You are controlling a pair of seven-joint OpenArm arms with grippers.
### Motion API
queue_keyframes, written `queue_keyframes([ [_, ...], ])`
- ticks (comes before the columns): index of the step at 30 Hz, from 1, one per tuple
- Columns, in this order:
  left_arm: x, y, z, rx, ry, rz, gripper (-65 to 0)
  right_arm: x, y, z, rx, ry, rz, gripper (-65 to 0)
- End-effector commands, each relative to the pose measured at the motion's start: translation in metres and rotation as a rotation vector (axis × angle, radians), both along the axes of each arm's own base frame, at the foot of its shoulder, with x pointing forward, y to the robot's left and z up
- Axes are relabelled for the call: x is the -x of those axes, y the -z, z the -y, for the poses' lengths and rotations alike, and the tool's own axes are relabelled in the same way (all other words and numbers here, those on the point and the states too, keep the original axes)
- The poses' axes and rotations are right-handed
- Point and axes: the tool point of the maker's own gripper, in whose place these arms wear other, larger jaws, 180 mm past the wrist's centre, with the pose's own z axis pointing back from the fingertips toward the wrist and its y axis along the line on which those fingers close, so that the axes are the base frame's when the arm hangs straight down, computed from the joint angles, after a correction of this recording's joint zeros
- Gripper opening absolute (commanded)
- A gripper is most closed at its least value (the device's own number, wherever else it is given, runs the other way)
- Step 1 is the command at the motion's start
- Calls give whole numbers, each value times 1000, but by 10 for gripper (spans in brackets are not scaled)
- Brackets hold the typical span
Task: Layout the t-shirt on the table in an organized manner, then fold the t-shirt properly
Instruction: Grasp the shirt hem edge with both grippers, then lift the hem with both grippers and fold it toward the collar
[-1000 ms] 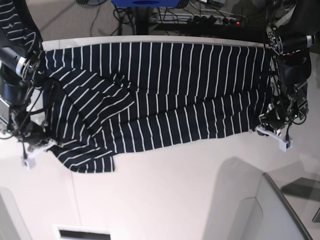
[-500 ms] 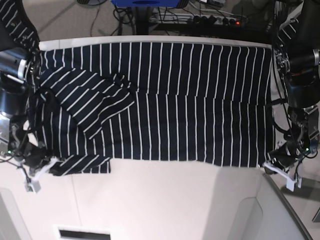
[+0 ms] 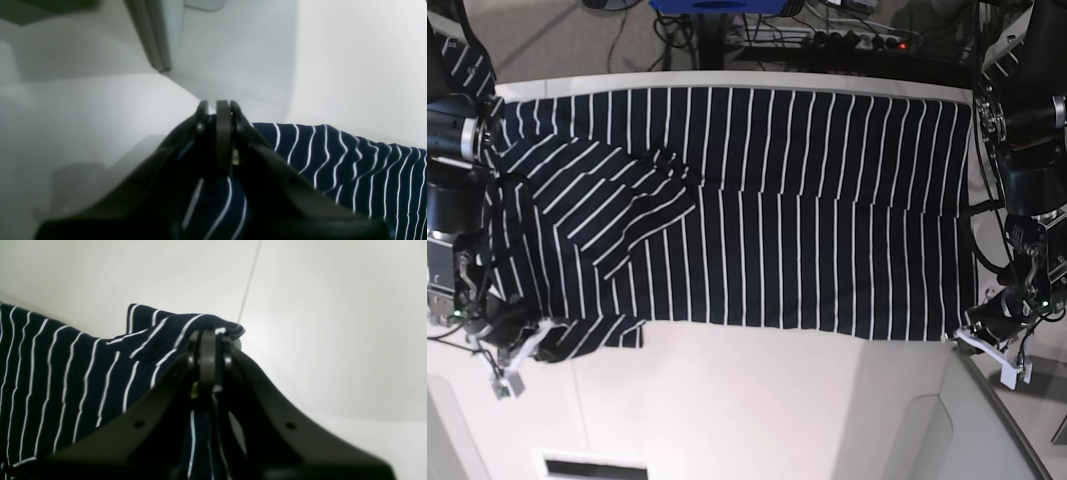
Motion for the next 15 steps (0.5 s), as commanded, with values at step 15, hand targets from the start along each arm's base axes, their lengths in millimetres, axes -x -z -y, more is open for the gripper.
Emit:
queue_keyframes([
  [15,40,-2,14,-87,90,-13,-650,10,-22,25,56,-71,75,-650],
])
